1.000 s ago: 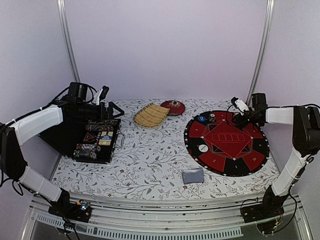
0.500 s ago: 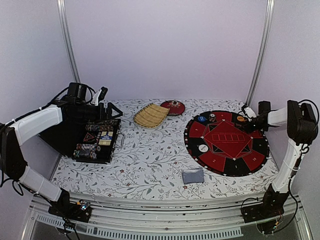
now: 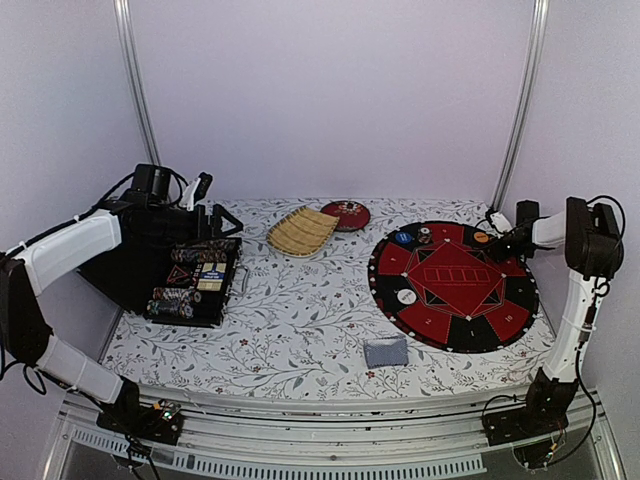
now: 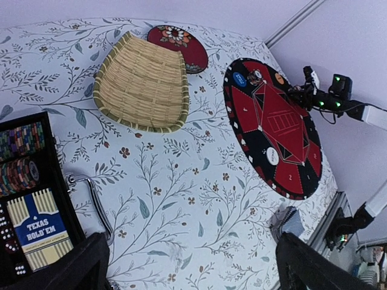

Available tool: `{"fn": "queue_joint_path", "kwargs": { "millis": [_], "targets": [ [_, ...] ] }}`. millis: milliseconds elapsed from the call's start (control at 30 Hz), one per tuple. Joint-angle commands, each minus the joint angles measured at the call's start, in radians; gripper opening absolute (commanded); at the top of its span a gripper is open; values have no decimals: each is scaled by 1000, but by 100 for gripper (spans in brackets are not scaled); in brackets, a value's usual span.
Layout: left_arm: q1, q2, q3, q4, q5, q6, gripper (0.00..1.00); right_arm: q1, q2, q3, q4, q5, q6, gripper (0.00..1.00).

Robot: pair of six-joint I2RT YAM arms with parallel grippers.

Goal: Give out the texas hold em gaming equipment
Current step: Place the poker chips pile in the big blind area.

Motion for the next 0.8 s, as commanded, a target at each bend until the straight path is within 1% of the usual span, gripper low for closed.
{"fn": "queue_joint_path", "kwargs": {
  "millis": [0,133,333,567,767],
  "targets": [
    [12,-20,15,-10,-11,-1,98,-12,40,52,1,-3,0,1],
    [12,-18,16,-9,-13,-3,98,-14,53,69,-5,-12,-2,1],
    [13,-22,11,-7,-14,-3,98,-14,69,108,-58,7,-1,1],
    [15,-28,3,-6,-20,1,98,-13,65,89,-100,31,-55,2],
    [14,-27,-3,2,-17,-2,98,-13,86,130,-165,51,-68,2]
  ]
}}
